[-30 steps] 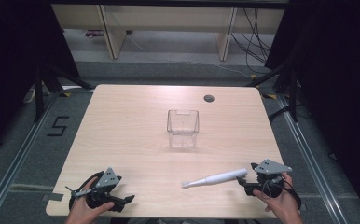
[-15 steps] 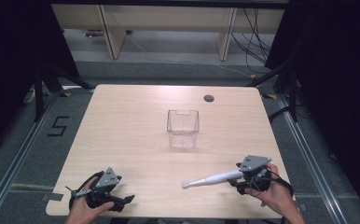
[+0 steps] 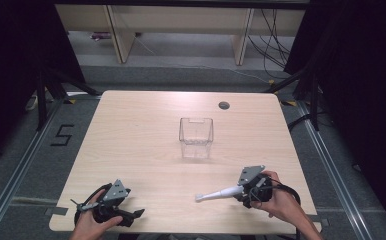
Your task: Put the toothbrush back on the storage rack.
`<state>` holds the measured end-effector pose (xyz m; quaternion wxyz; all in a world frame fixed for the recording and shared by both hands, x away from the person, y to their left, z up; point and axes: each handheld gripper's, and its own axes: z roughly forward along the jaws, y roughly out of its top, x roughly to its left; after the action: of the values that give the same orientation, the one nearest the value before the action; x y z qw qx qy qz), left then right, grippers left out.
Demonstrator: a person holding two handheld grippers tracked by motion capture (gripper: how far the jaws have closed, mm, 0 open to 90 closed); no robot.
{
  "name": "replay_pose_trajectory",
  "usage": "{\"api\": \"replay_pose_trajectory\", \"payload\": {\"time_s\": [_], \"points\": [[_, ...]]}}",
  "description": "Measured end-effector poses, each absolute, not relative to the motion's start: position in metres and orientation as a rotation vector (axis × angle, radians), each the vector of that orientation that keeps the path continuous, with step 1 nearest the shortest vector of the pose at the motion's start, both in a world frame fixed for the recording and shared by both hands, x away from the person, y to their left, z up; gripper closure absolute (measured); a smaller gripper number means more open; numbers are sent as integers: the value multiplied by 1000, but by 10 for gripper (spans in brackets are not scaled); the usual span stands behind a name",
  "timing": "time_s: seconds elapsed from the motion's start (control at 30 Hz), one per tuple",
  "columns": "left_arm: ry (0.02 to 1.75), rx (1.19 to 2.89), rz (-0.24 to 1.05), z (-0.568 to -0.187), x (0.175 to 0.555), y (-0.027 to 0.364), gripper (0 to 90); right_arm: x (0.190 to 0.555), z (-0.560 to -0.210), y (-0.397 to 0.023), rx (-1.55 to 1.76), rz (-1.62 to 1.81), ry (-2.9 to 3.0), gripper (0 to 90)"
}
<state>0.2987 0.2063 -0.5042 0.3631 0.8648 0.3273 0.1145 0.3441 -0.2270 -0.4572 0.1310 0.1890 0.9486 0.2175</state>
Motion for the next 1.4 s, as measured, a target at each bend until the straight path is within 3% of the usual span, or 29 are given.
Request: {"api": "replay_pose_trajectory", "payload": {"time_s": [0.9,1.4], "points": [[844,2229,296,-504,299,207,150,367,-469,-197,416,347,2924,494],[846,2227,299,-504,299,207,150,377,-474,-194,338,231,2959,578]]}}
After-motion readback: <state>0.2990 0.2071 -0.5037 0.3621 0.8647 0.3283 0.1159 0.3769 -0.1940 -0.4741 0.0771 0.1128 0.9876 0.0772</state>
